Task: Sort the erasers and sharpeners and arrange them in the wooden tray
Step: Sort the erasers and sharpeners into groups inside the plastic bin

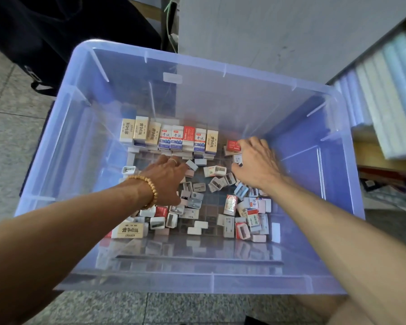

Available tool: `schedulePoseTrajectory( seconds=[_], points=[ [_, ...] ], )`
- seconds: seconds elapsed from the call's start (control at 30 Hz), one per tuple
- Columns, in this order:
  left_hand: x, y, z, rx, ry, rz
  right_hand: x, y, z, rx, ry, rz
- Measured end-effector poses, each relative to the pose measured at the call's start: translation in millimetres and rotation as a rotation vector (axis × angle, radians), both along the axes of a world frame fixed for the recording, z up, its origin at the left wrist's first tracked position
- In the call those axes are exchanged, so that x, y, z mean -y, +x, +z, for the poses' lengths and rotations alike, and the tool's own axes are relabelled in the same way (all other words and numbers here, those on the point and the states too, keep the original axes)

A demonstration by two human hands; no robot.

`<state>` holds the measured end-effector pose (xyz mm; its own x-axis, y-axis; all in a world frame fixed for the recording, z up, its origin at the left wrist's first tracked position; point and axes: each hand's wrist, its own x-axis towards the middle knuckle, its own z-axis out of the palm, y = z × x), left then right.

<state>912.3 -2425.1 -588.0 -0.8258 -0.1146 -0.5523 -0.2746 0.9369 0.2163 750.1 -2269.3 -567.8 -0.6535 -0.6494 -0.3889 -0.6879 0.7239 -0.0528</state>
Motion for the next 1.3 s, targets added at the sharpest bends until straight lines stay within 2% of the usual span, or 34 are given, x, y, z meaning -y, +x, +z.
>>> schedulePoseTrajectory(
  seconds=[0.17,0.27,0.4,0.57,0.83,1.03,1.2,1.3],
  points=[
    [-3,-2,-1,-0.062,0.096,0.061,-3,-1,-7,-0.037,0.125,0.075],
    [-3,0,-3,-0.077,0.042,0.066,-3,-5,-3,-0.033,0.056,0.106],
    [-2,2,-3,-0.023,0.076,0.12,2,-6,-8,0.074,0.014,0.116],
    [-2,2,-5,0.011,0.192,0.136,16,-9,-18,-0.01,0.067,0.11],
    [0,-1,-4,-0.033,0.267,0.162,12,-7,-12,0.003,0.028,0.23],
    [3,-2,2,-0.026,0.394,0.189,18,7,-7,0.17,0.063,0.317],
    [1,-3,5,0.033,0.472,0.185,13,10,-6,0.203,0.14,0.41],
    [0,-2,9,0.062,0.456,0.152,17,10,-4,0.23,0.203,0.439]
  ],
)
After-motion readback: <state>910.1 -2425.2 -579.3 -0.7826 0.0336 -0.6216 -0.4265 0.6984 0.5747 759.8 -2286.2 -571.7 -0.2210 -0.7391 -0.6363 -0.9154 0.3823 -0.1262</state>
